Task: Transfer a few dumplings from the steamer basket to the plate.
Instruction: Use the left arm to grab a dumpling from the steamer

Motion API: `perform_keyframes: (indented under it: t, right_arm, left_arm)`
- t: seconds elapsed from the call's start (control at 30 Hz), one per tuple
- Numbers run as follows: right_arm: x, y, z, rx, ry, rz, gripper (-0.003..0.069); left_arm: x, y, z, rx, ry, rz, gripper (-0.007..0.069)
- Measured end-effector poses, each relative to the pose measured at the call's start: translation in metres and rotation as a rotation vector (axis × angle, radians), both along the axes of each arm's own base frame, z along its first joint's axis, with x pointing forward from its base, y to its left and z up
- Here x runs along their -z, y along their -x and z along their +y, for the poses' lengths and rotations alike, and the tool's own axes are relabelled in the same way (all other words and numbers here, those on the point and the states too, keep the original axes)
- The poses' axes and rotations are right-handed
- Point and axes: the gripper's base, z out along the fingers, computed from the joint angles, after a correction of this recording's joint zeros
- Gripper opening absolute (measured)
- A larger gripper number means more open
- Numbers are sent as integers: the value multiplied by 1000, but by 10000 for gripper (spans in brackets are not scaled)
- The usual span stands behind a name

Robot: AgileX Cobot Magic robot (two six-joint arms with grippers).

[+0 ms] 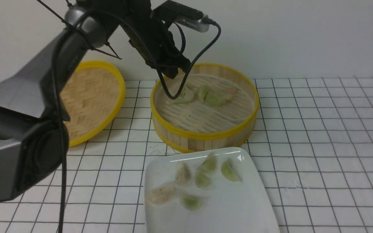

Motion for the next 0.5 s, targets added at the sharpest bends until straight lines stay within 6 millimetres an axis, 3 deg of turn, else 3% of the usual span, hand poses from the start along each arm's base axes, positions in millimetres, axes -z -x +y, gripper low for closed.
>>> perform_keyframes:
  t: [0.17, 0.33, 0.5]
  right_arm:
    - [0, 0, 0, -1, 0, 1, -10]
    - [0, 0, 0, -2, -2, 2, -10]
    - [0, 0, 0, -2, -3, 3, -10]
  left_arm:
    - [28, -12, -3, 53, -38, -6, 140]
    - [55, -31, -7, 33, -33, -95, 360]
    - [85, -40, -9, 24, -40, -97, 433]
